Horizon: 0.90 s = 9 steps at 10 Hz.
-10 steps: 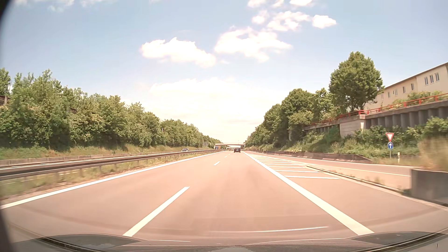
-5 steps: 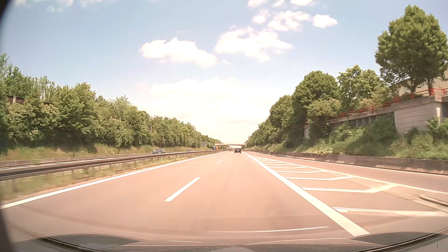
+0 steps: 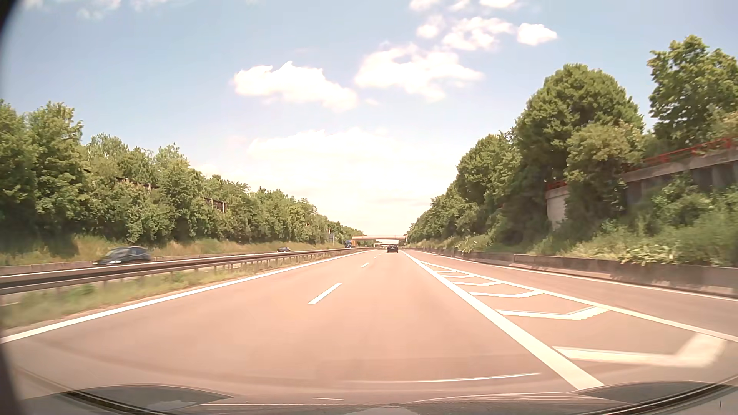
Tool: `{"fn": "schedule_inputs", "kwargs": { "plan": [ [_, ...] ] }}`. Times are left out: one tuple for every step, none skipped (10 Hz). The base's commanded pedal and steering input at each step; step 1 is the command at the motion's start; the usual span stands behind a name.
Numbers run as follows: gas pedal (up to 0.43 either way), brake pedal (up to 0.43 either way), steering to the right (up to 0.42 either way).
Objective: Follow the waypoints while adhering to traffic rules and regulations
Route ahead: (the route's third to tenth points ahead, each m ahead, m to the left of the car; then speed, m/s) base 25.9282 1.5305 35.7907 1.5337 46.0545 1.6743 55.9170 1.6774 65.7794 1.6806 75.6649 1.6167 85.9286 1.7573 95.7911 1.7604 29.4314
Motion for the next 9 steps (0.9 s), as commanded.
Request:
{"fn": "schedule_inputs", "kwargs": {
  "plan": [
    [0.311,0.012,-0.002],
    [0.311,0.012,-0.002],
    [0.311,0.012,-0.002],
    [0.311,0.012,-0.002],
    [0.311,0.012,-0.002],
    [0.311,0.012,-0.002],
    [0.311,0.012,-0.002],
    [0.311,0.012,-0.002],
    [0.311,0.012,-0.002]
  ]
}}
